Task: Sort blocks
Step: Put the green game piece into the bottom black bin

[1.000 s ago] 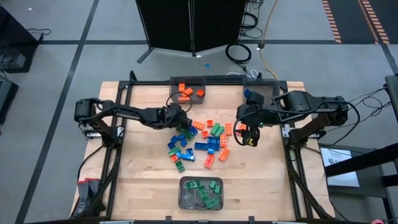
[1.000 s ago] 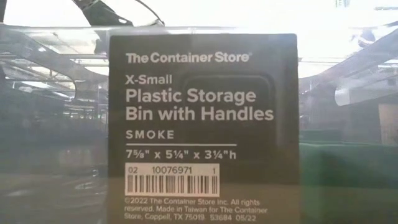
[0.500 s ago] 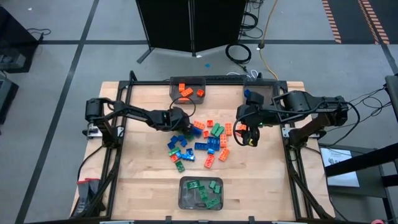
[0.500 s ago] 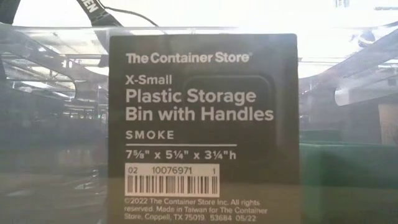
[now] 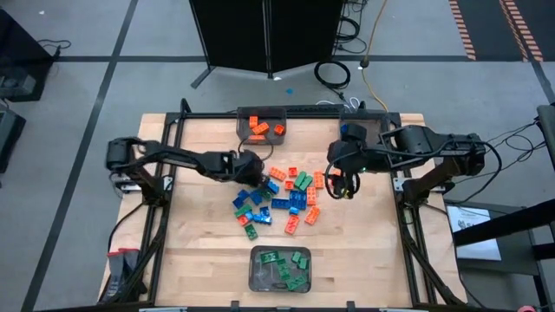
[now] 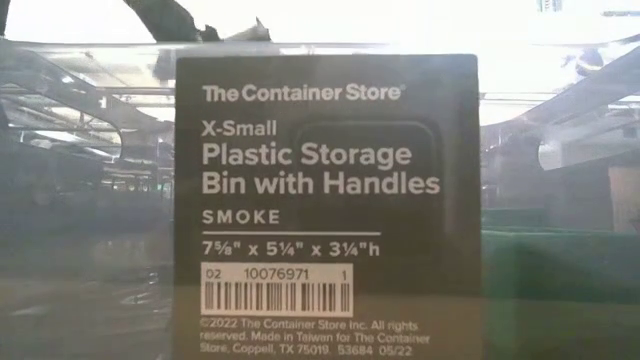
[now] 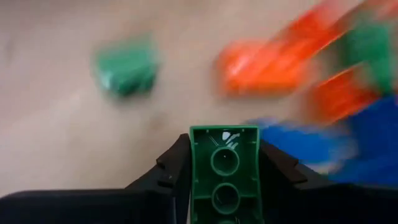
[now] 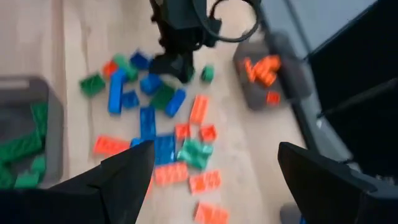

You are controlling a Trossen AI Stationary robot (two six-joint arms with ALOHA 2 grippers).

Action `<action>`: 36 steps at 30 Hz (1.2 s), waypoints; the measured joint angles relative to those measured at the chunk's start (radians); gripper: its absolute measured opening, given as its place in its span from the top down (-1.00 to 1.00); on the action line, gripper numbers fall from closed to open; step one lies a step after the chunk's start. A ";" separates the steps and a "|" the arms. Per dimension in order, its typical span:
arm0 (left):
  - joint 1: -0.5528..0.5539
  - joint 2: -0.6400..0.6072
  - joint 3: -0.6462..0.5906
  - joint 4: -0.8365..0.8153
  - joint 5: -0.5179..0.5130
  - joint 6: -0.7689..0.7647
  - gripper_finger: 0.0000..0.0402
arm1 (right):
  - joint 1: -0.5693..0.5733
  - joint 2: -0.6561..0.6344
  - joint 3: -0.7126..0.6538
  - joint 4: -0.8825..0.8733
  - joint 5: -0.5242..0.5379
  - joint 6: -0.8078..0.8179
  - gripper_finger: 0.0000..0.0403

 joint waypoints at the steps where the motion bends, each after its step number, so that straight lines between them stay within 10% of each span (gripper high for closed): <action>1: 0.001 -0.034 0.011 0.009 -0.014 0.010 0.39 | 0.000 -0.004 -0.001 0.029 0.011 -0.015 -0.67; 7: 0.000 -0.237 0.093 0.072 -0.120 0.192 0.39 | -0.001 -0.043 -0.001 0.255 0.061 -0.104 -0.67; 15: -0.034 -0.431 0.098 0.696 -0.156 0.467 0.39 | -0.012 -0.063 -0.086 0.703 -0.031 -0.268 -0.67; 22: -0.085 -0.422 0.097 1.024 -0.056 0.549 0.39 | -0.087 -0.061 -0.203 0.985 -0.089 -0.266 -0.67; 36: -0.140 -0.349 0.096 1.144 -0.055 0.630 0.39 | -0.177 0.036 -0.222 1.175 -0.226 -0.151 -0.67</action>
